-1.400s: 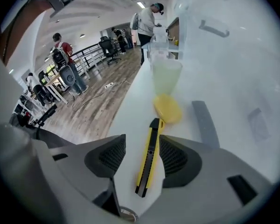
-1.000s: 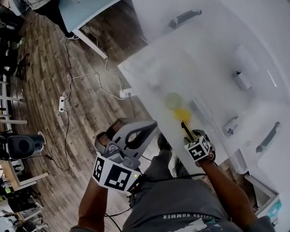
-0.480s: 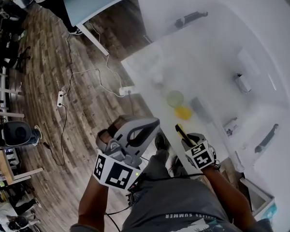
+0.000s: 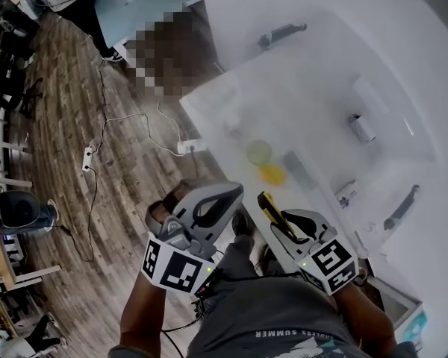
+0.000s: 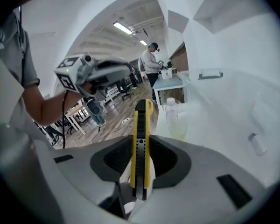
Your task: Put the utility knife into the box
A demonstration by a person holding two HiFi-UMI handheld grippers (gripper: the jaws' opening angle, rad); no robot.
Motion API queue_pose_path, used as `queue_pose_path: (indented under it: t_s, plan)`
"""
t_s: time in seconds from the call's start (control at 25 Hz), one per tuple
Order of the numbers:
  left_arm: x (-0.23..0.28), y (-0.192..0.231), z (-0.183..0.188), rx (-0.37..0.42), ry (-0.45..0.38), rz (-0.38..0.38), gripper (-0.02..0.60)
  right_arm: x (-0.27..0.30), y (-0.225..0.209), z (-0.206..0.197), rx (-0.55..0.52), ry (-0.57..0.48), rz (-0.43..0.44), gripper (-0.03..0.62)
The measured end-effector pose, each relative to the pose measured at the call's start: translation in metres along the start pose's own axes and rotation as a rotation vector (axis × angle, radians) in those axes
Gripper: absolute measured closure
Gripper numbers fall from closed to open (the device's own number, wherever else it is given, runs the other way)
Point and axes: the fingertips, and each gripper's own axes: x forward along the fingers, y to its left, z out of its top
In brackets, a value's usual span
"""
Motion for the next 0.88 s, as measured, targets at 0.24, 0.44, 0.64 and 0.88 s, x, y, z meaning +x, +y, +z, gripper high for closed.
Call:
queue_pose_path:
  t_s: [0.24,0.44,0.64,0.88]
  plan:
    - [-0.004,-0.006,0.008,0.005,-0.016,0.006,0.571,-0.057,0.011,0.048,-0.038,-0.109,0.008,0.474]
    - [-0.008,-0.008,0.008,0.001,-0.023,0.016,0.571,-0.099,-0.001,0.077,-0.048,-0.183,-0.027,0.474]
    - [-0.015,-0.008,0.006,-0.004,-0.026,0.031,0.571,-0.131,-0.032,0.095,-0.059,-0.214,-0.111,0.474]
    - [-0.025,-0.003,-0.001,-0.018,-0.024,0.05,0.571,-0.136,-0.086,0.087,-0.079,-0.141,-0.223,0.474]
